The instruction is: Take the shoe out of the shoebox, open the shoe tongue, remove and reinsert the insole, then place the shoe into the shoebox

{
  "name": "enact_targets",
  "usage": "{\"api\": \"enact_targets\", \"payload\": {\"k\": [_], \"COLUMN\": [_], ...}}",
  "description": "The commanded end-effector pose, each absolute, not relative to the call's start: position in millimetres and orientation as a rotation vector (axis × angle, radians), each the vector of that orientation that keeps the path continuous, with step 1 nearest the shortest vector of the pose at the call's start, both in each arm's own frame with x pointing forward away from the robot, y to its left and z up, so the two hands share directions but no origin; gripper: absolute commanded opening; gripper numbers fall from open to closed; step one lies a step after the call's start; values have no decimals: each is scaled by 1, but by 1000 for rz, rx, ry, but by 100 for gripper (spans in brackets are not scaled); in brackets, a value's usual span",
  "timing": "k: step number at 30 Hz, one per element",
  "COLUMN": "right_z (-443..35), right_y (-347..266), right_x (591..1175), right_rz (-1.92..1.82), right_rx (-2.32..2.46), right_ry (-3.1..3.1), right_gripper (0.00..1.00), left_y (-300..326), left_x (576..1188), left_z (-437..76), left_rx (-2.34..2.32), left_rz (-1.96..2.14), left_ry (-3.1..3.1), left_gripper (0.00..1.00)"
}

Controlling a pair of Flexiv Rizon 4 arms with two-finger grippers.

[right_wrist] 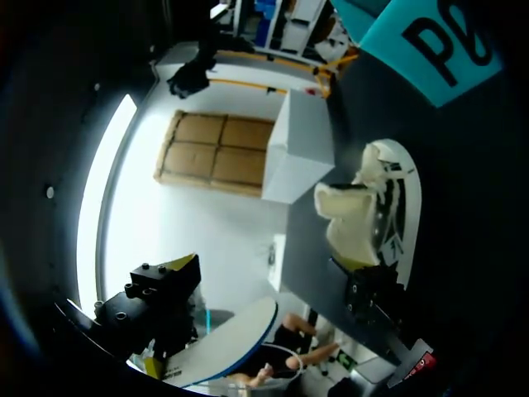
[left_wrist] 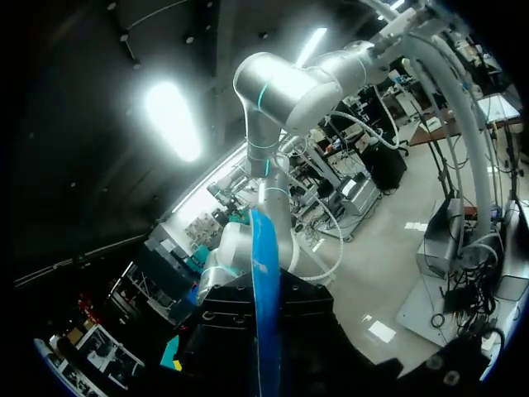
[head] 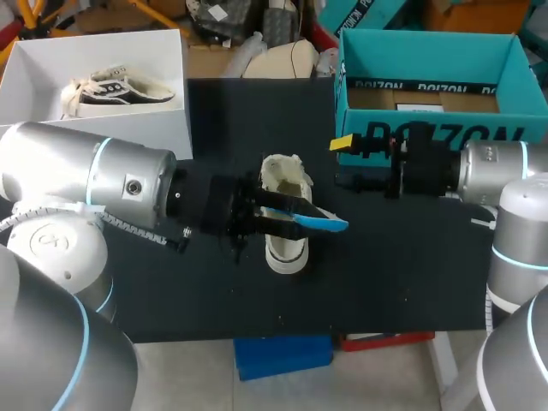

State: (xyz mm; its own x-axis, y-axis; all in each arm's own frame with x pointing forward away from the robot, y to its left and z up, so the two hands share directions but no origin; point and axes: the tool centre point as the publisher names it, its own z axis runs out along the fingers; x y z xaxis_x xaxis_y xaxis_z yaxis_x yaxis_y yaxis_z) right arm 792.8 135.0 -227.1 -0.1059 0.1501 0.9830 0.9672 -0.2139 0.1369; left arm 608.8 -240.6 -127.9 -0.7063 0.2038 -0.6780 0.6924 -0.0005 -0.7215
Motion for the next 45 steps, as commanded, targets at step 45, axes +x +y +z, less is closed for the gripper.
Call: {"api": "enact_targets", "payload": {"k": [45], "right_z": [-228], "right_y": [137], "right_x": [793], "right_rz": [-1403], "right_rx": [-1424], "right_ry": [-1289], "right_gripper": [100], "left_y": [-195], "left_x": [611], "left_z": [-239], "left_rx": [1318], "left_rz": [-1374], "left_ry": [1247], "left_gripper": [0]}}
